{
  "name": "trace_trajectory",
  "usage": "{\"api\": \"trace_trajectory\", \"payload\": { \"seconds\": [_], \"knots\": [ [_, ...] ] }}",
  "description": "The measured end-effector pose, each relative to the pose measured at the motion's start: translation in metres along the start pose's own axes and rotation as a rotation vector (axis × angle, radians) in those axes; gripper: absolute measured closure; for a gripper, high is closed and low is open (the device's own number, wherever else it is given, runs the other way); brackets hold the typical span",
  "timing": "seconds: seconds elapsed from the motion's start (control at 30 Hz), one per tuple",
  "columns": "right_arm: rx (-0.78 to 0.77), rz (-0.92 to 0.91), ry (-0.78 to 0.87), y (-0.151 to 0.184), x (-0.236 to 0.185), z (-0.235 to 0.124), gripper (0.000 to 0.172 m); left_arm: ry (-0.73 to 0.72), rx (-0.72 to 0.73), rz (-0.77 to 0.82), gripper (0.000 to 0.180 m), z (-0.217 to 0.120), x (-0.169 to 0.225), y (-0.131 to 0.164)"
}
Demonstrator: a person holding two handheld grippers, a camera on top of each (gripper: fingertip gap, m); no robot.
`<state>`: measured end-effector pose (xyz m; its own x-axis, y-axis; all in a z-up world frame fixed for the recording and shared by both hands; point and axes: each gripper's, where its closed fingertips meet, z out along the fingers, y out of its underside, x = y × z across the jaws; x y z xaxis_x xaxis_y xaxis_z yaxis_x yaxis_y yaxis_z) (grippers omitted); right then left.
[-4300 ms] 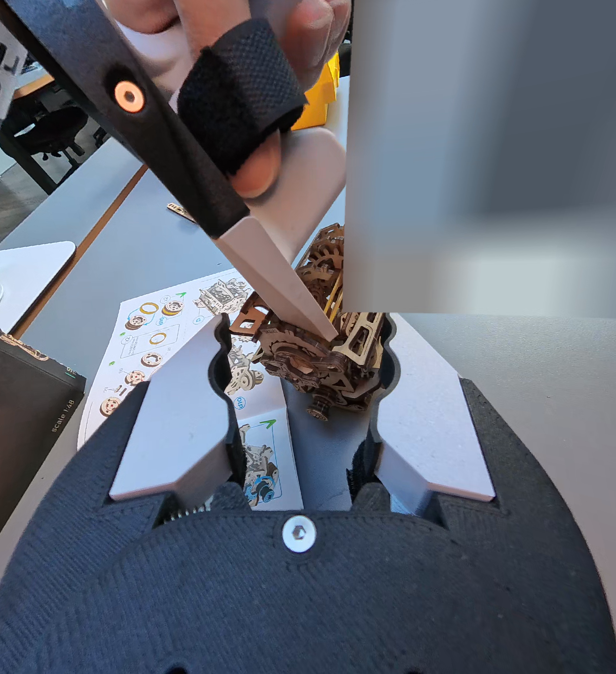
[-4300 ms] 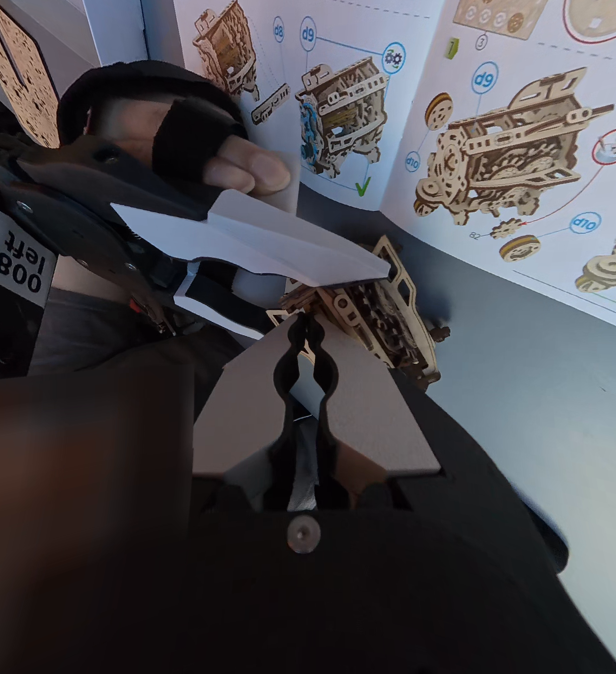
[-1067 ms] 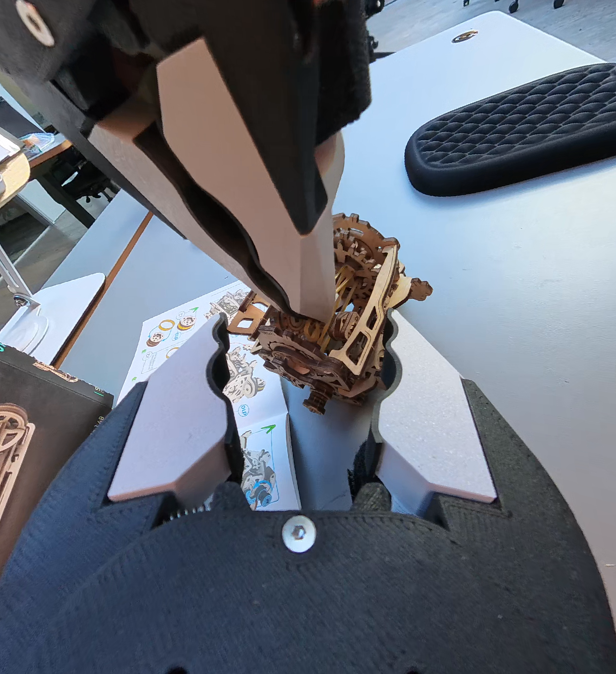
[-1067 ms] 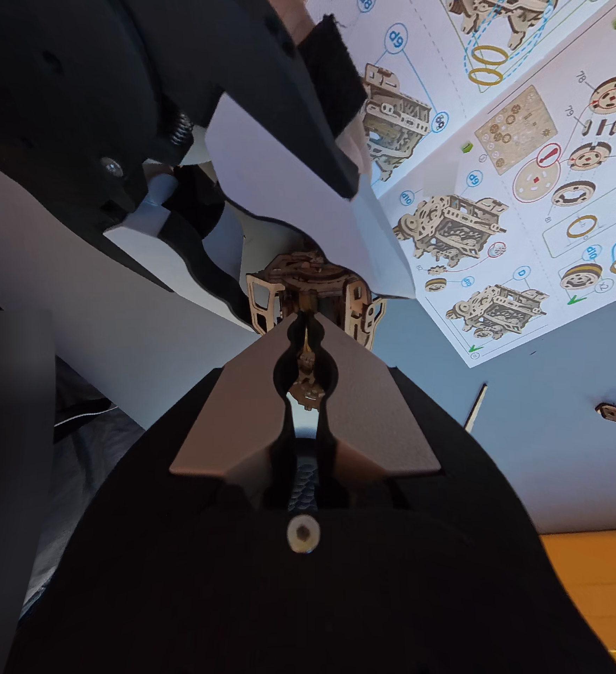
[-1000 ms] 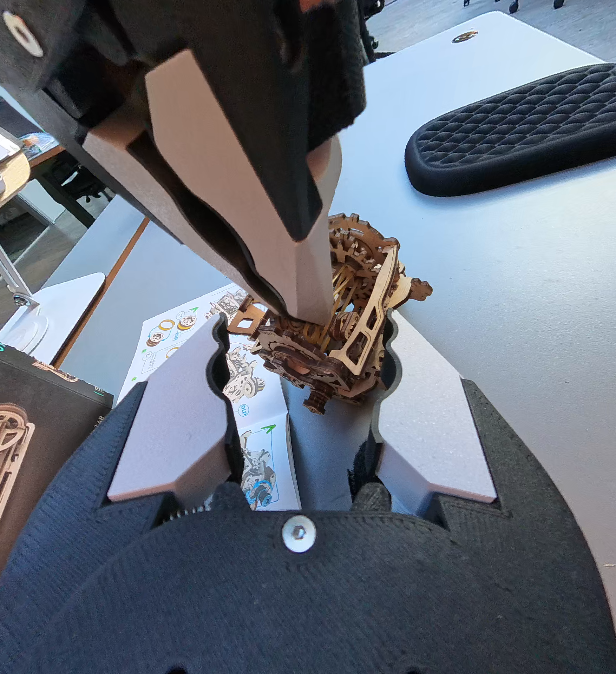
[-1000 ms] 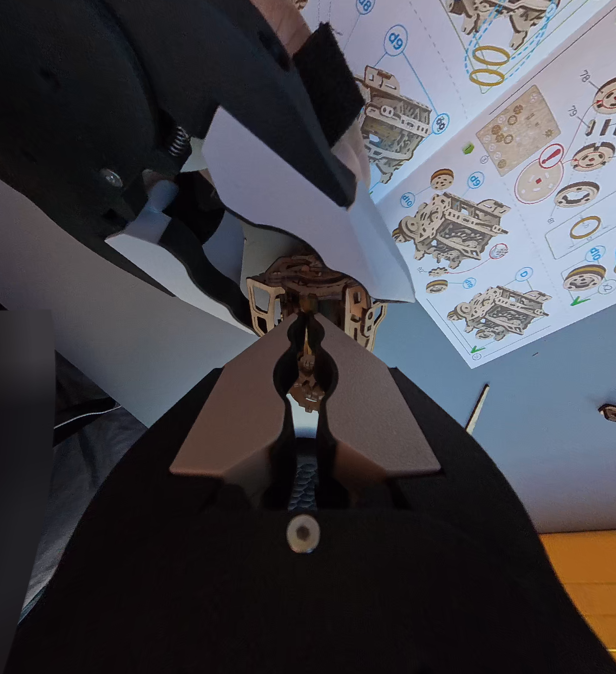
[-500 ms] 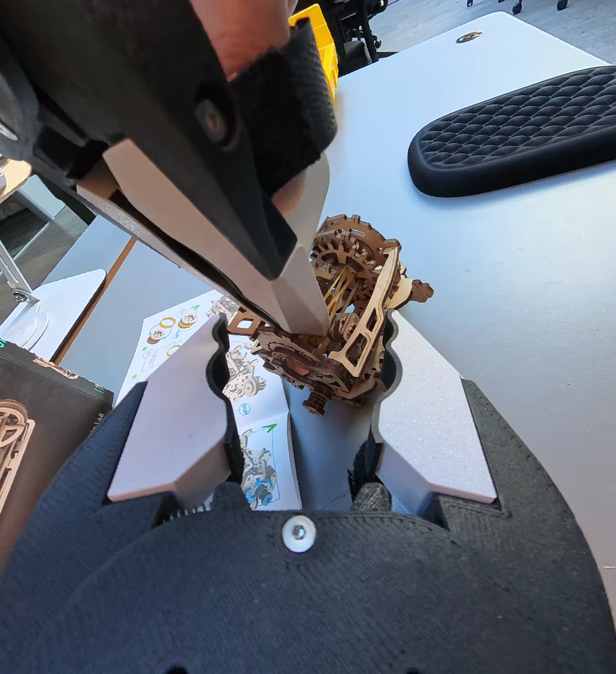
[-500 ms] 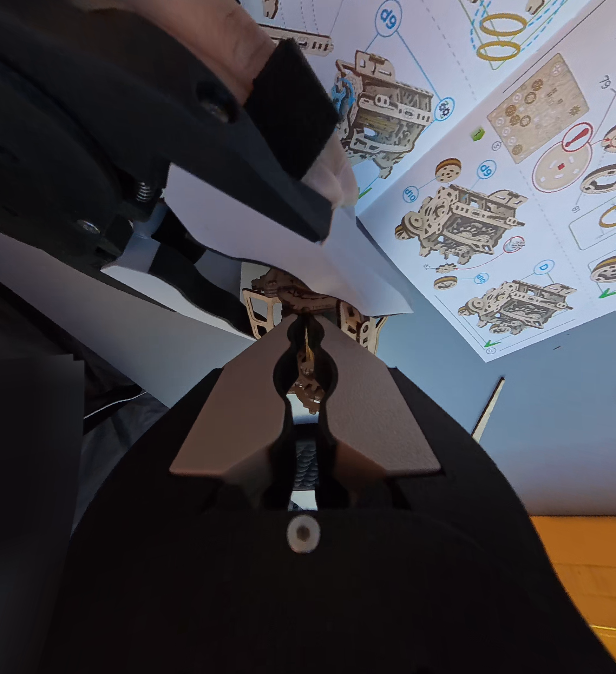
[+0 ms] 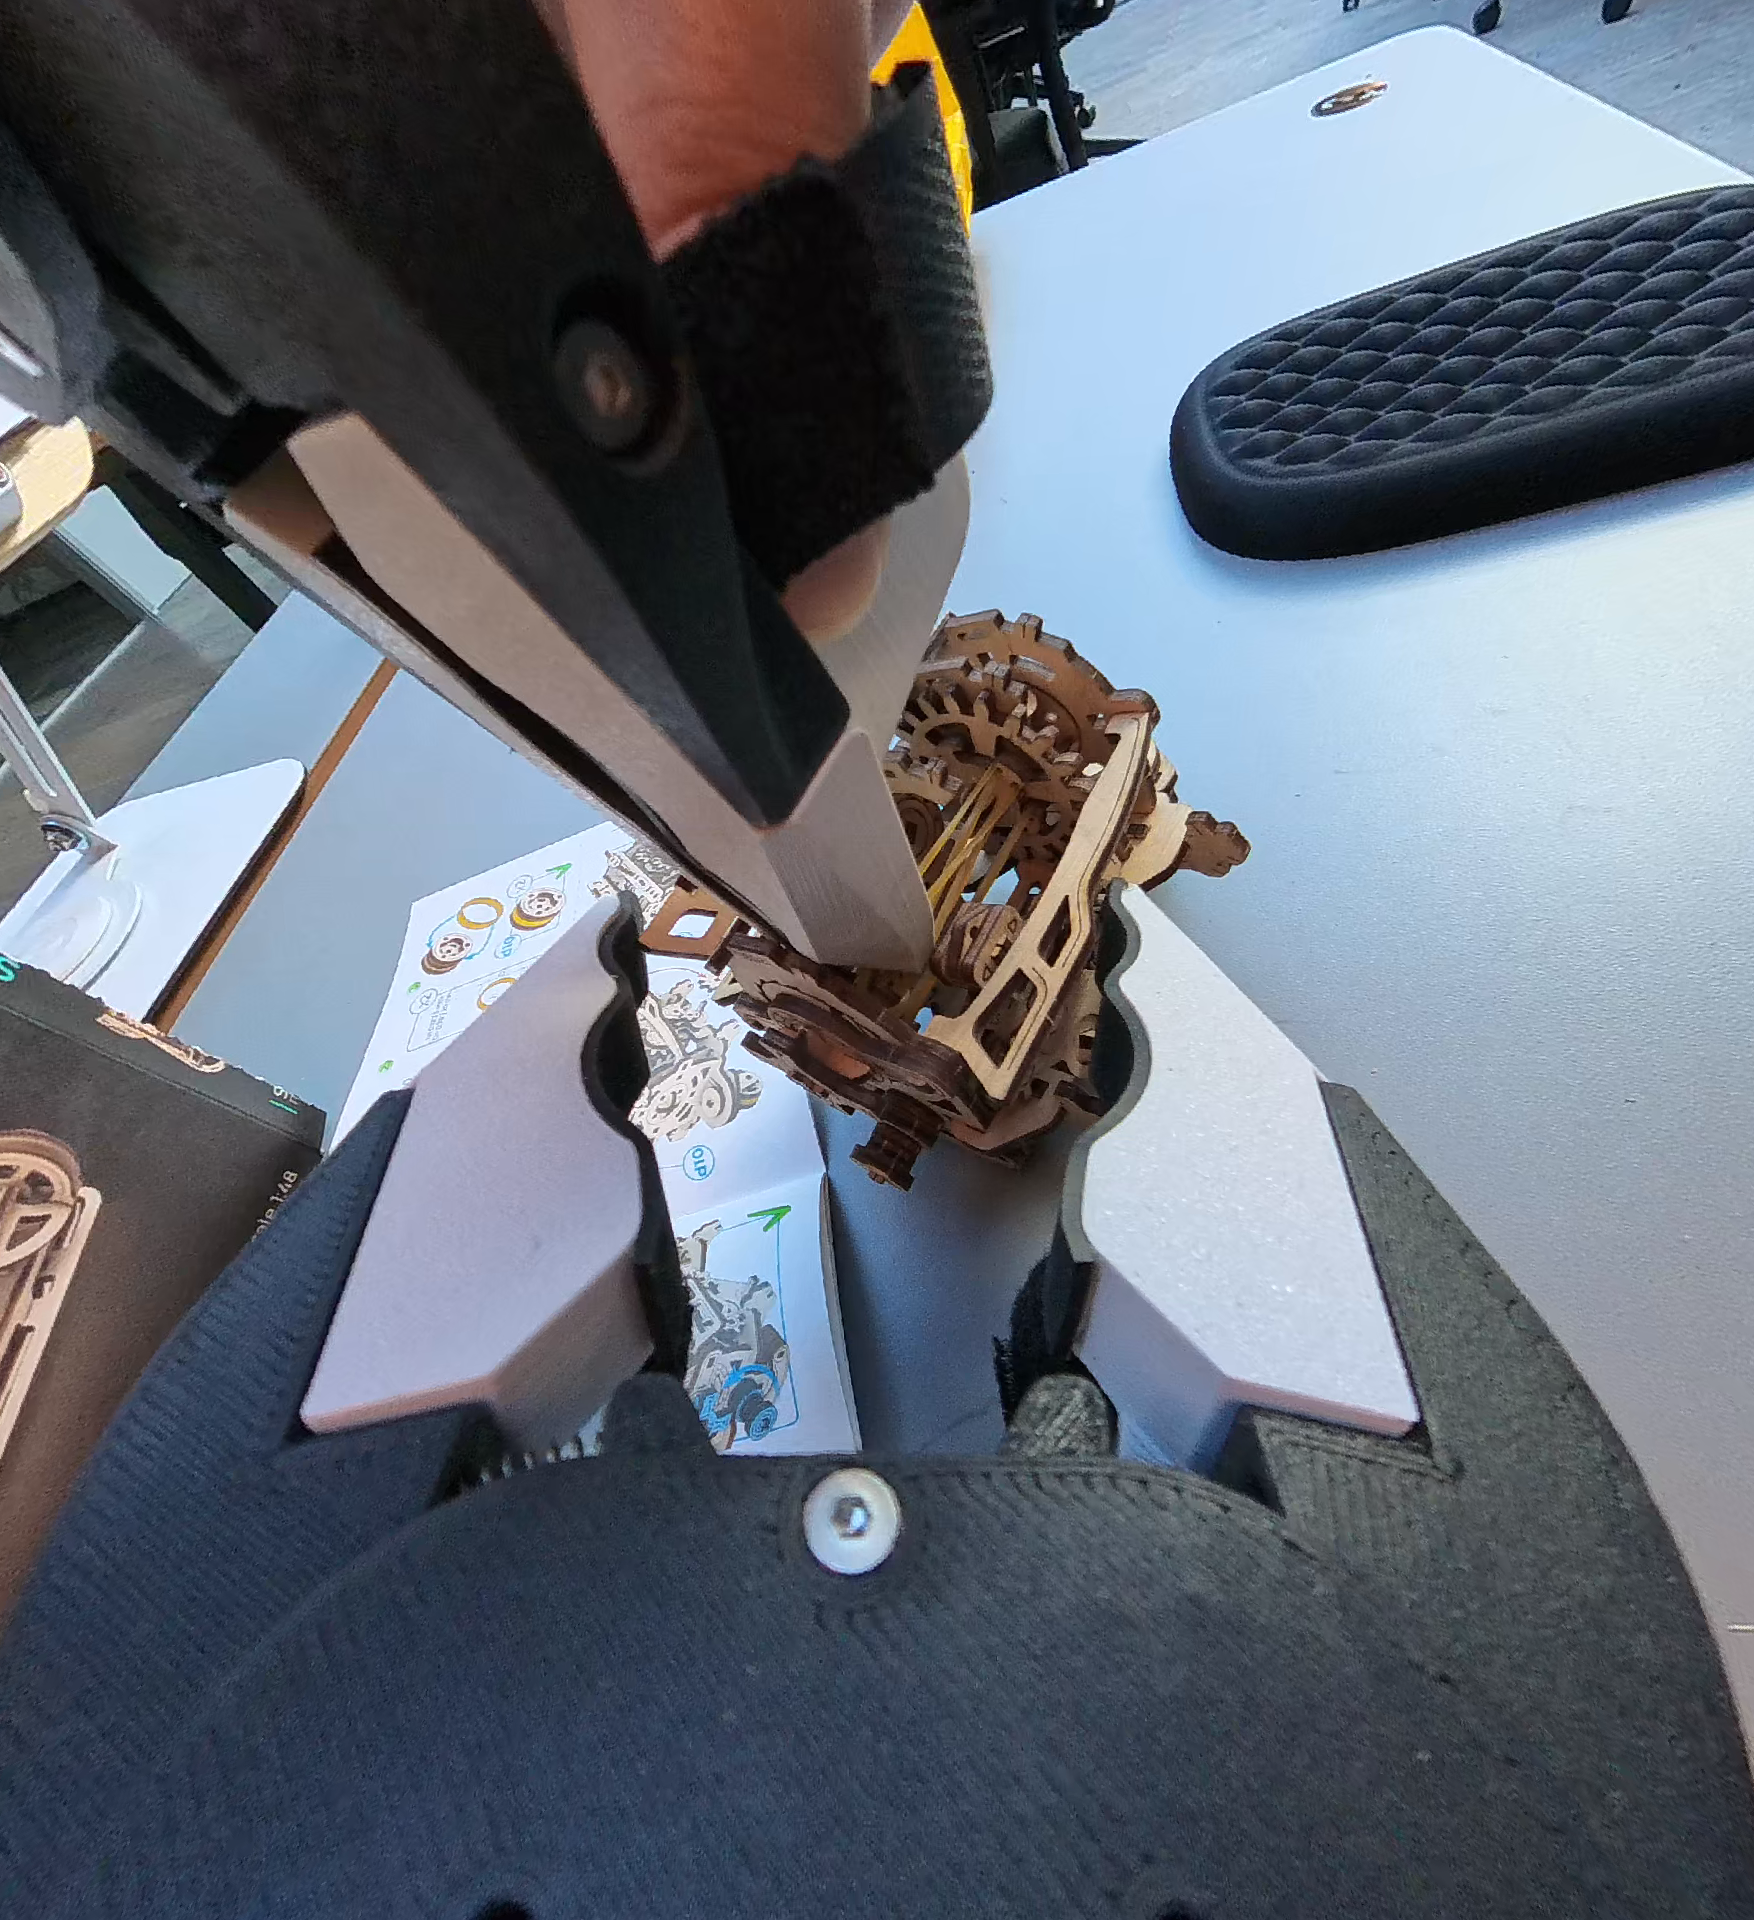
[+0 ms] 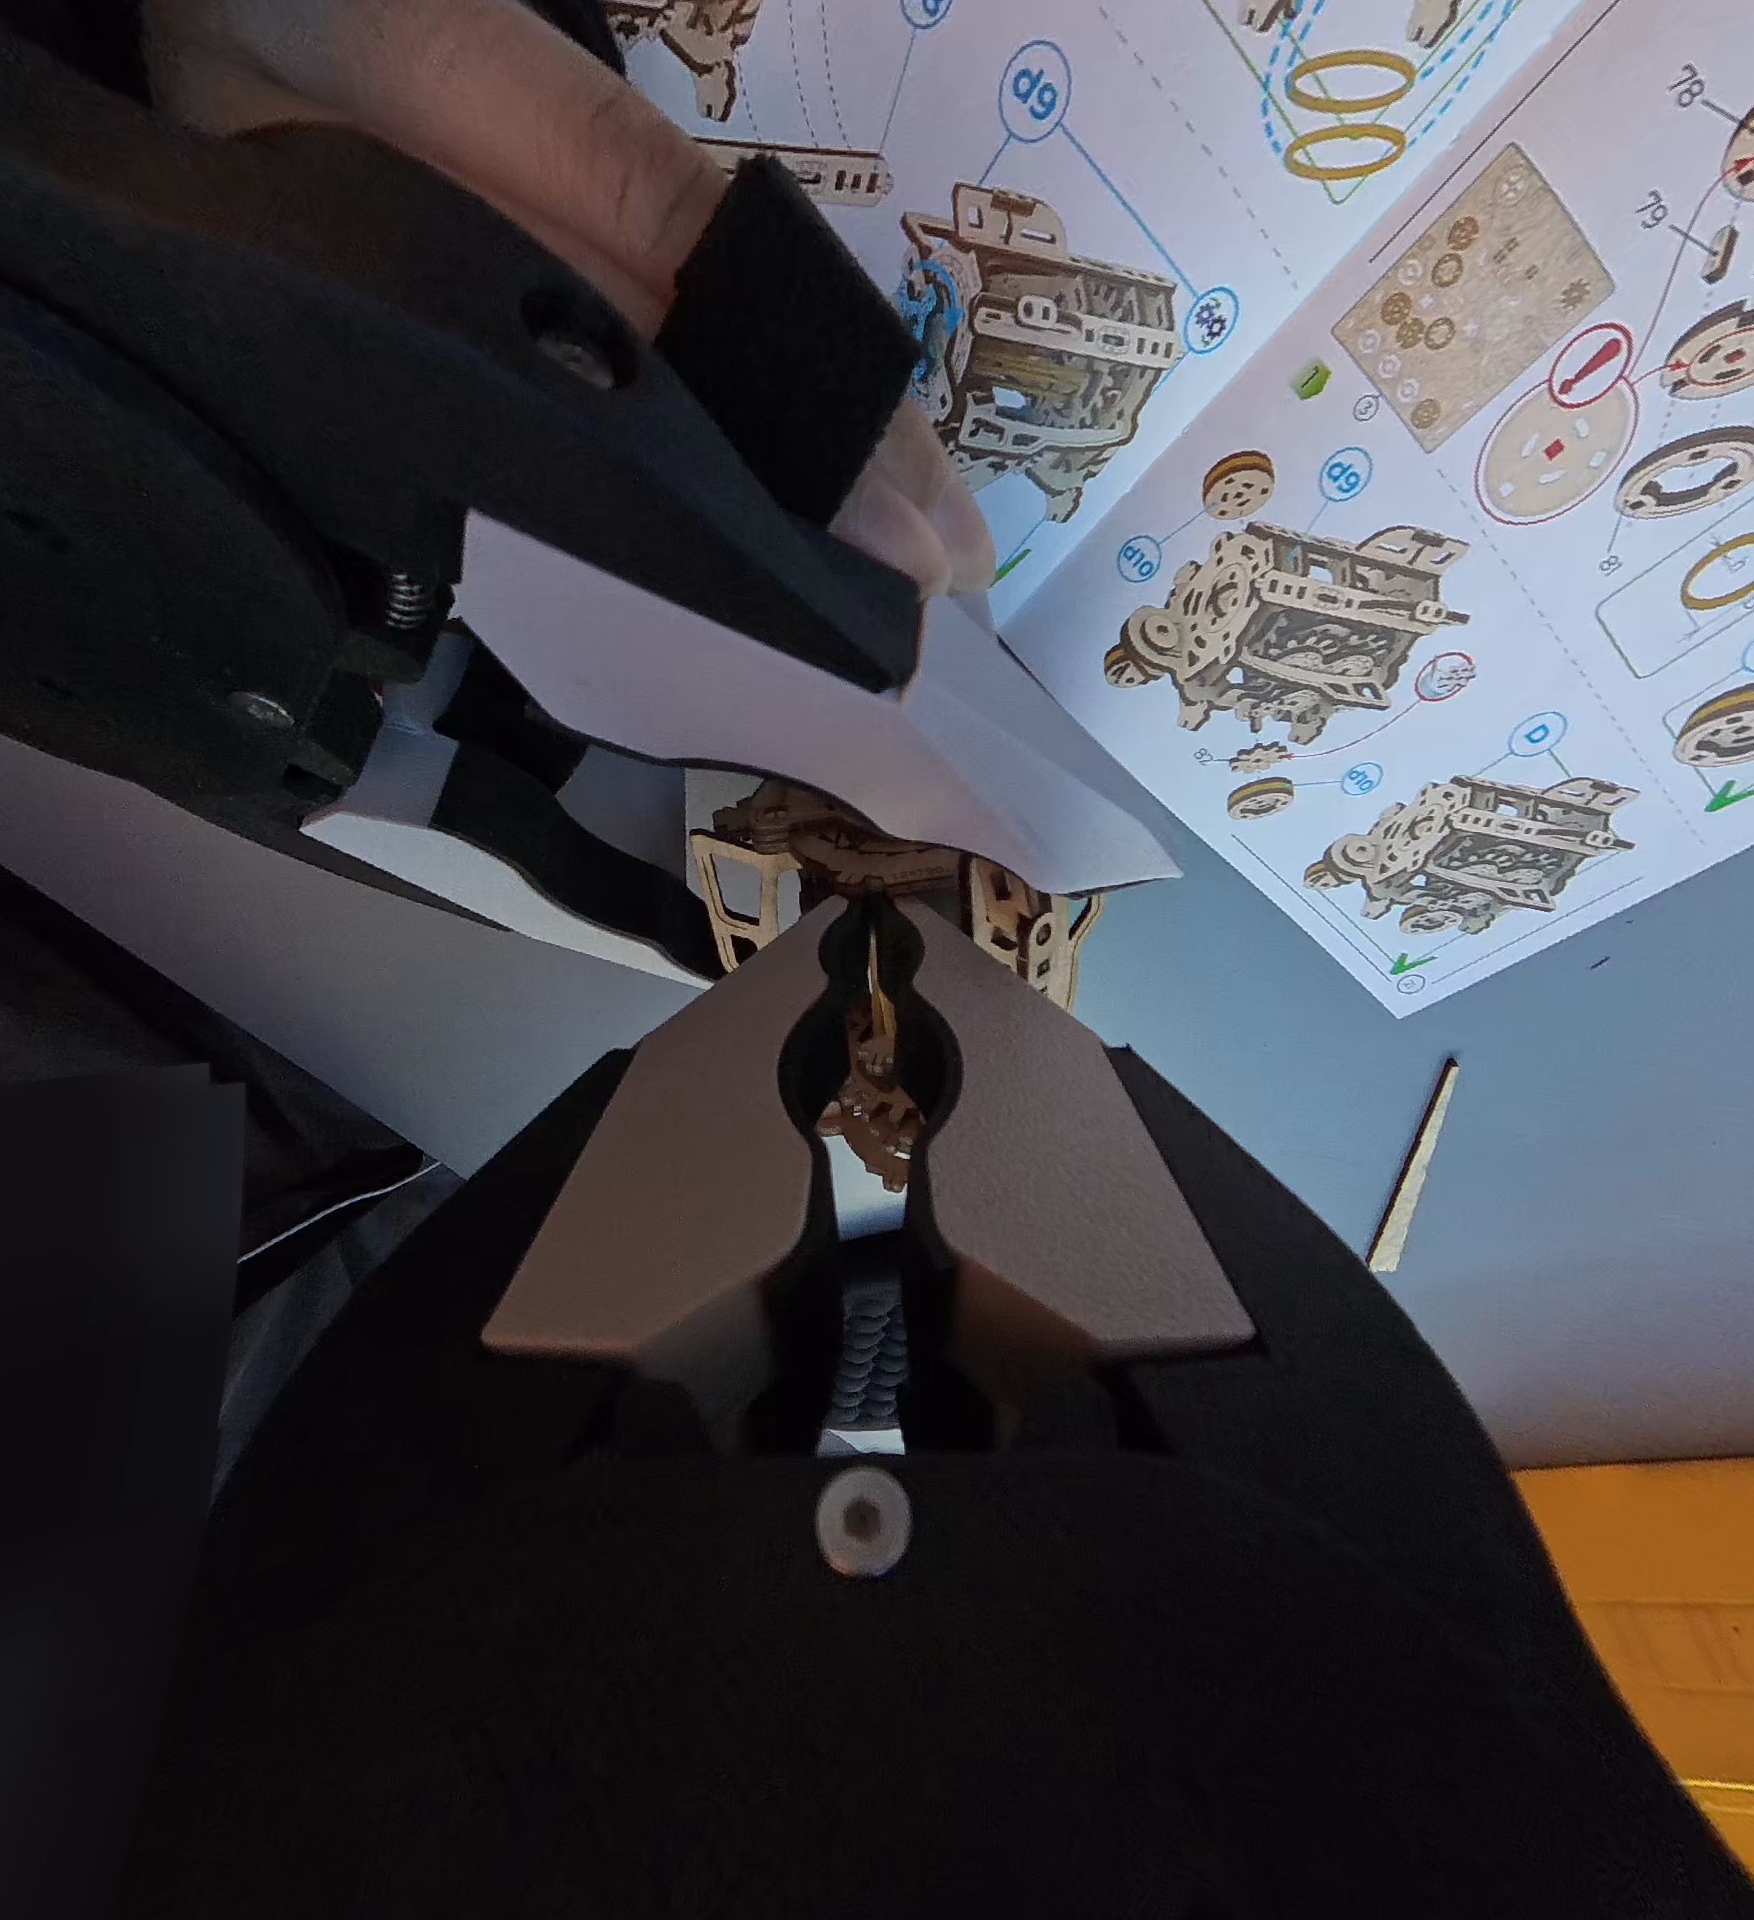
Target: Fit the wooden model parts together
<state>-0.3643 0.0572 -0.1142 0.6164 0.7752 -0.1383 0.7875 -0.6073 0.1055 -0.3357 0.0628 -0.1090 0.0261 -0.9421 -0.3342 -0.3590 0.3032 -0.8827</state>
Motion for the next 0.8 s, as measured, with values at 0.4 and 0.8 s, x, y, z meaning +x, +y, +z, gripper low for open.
{"api": "trace_trajectory", "payload": {
  "seconds": [0.4,0.8],
  "knots": [
    [0.009,-0.054,-0.031,0.0012,-0.0009,0.0006,0.172,0.003,-0.001,0.002,0.094,0.0003,0.0005,0.0000],
    [0.031,-0.071,-0.040,0.0009,-0.0016,0.0001,0.172,0.003,0.000,0.007,0.095,-0.0001,0.0007,-0.0001]
  ]
}}
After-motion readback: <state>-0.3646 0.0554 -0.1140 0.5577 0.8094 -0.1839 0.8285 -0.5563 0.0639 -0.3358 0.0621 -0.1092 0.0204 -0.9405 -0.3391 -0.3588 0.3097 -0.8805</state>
